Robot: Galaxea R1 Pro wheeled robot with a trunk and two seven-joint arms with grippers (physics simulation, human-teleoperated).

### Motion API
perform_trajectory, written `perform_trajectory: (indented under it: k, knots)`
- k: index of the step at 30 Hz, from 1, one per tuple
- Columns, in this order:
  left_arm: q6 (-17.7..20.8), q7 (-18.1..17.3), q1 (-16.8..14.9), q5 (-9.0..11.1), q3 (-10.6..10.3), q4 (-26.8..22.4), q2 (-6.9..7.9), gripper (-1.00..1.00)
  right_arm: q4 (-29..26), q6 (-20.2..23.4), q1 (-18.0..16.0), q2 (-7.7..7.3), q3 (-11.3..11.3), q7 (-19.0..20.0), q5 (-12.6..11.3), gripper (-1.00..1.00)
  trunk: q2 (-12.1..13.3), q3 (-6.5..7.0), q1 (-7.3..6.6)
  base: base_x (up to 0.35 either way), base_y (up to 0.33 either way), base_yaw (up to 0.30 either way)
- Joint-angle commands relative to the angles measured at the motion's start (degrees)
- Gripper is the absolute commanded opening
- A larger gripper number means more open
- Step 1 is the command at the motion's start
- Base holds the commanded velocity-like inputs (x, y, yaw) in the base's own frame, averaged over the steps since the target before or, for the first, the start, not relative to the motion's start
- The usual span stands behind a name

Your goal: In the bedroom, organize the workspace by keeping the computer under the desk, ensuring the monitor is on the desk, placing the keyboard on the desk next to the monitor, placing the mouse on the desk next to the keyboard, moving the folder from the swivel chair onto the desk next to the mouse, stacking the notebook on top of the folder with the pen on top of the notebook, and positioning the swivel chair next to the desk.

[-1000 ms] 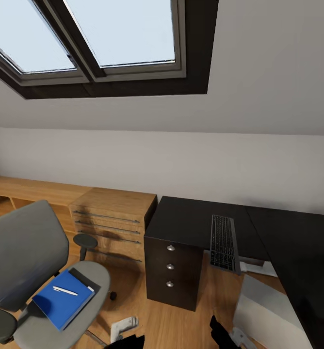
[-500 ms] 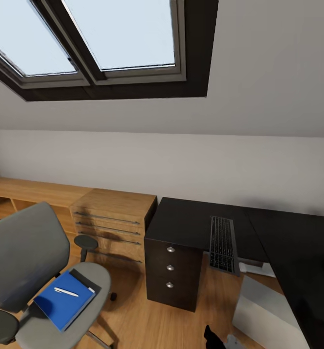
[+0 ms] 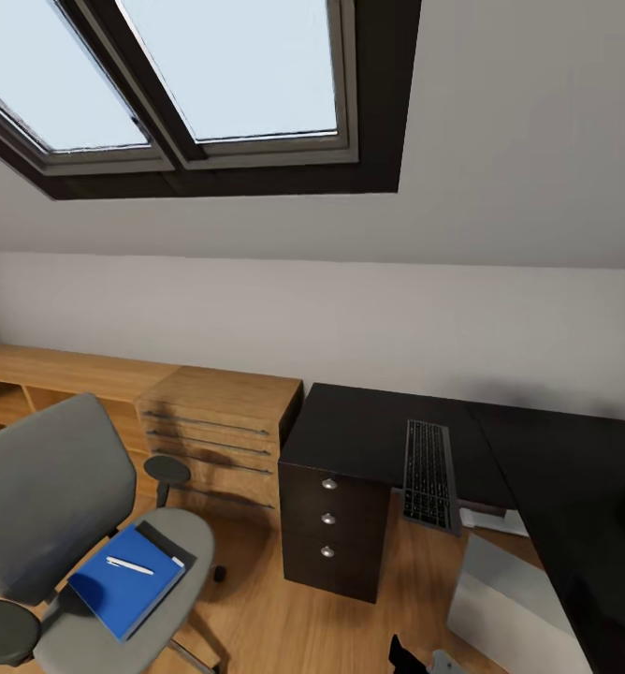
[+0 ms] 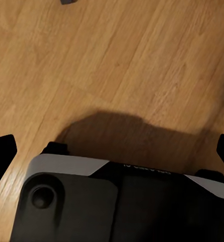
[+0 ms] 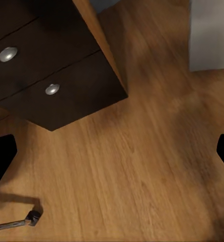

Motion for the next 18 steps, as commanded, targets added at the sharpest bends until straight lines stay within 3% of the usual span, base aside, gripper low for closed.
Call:
perform_trajectory:
  k: [1, 7, 9, 14, 18]
  knots:
    - [0.2, 0.5, 0.0, 0.6, -0.3, -0.1, 0.05, 1.00, 0.0, -0.2, 0.0, 0.02, -0.1, 0.1, 0.0, 1.00, 0.3, 0.09, -0.21, 0.000, 0.000, 0.000]
    - [-1.2, 0.6, 0.0, 0.7, 0.1, 2.6, 0.58, 1.00, 0.1, -1.3, 0.0, -0.04, -0.1, 0.1, 0.8, 1.00, 2.7, 1.17, -1.53, -0.108, 0.000, -0.222]
    - [-4.2, 0.5, 0.0, 0.7, 0.0, 5.0, 0.73, 1.00, 0.7, -1.9, 0.0, -0.03, 0.0, 0.1, 0.9, 1.00, 3.5, 1.52, -1.96, -0.312, 0.000, -0.253]
    - [-4.8, 0.5, 0.0, 0.6, 0.0, 5.7, 0.75, 1.00, 0.8, -2.0, 0.0, -0.02, 0.0, 0.1, 1.9, 1.00, 5.5, 2.42, -3.06, -0.326, 0.000, -0.255]
    - [-4.9, 0.5, 0.0, 0.7, 0.0, 5.8, 0.80, 1.00, 0.9, -2.1, 0.0, -0.04, 0.0, 0.1, 4.1, 1.00, 7.2, 3.14, -3.94, -0.333, 0.000, -0.255]
